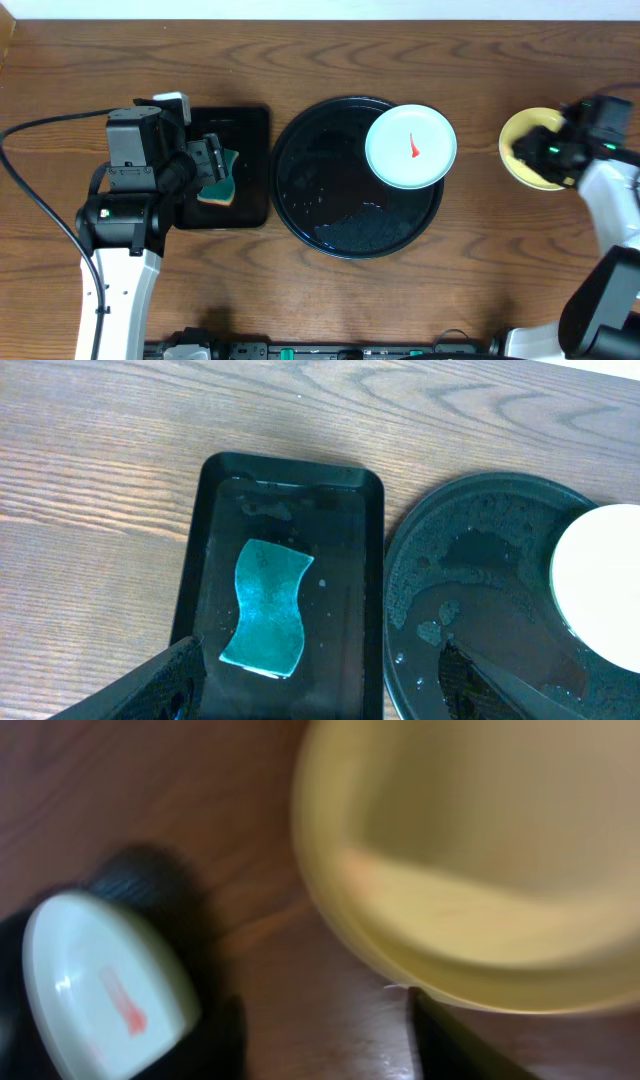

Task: Clean dirty plates on tray and stack at the side
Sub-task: 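Carry the yellow plate right and stack it on the green plate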

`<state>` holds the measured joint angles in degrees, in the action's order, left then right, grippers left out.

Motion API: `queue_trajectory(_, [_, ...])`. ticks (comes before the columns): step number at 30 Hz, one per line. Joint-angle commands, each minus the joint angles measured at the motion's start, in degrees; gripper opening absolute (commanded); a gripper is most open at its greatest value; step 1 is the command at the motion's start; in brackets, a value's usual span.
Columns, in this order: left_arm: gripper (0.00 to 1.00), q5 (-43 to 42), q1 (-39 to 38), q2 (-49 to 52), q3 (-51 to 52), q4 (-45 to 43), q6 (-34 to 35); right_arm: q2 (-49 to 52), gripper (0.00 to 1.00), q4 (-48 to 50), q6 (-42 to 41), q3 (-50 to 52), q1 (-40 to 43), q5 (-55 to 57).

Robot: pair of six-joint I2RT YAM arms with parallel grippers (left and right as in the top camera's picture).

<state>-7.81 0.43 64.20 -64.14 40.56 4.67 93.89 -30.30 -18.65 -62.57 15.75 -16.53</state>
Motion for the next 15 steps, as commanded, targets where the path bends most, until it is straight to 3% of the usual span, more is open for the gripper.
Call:
queue_trajectory(1, [0.75, -0.59, -0.02, 0.15, 0.07, 0.15, 0.31, -1.62, 0.67, 2.34, 0.50, -0.33, -7.93, 3.56])
queue_trajectory(3, [0.75, -0.59, -0.02, 0.15, 0.07, 0.17, 0.31, -1.62, 0.77, 4.24, 0.46, -0.33, -11.74, 8.81])
queue_trajectory(7, [0.75, -0.59, -0.02, 0.15, 0.07, 0.17, 0.31, -0.79, 0.84, 7.67, 0.44, -0.33, -17.53, 17.73])
queue_trajectory(15, [0.75, -0.59, -0.02, 0.15, 0.07, 0.15, 0.31, 5.11, 0.77, 9.07, -1.84, -0.33, -19.96, 16.22])
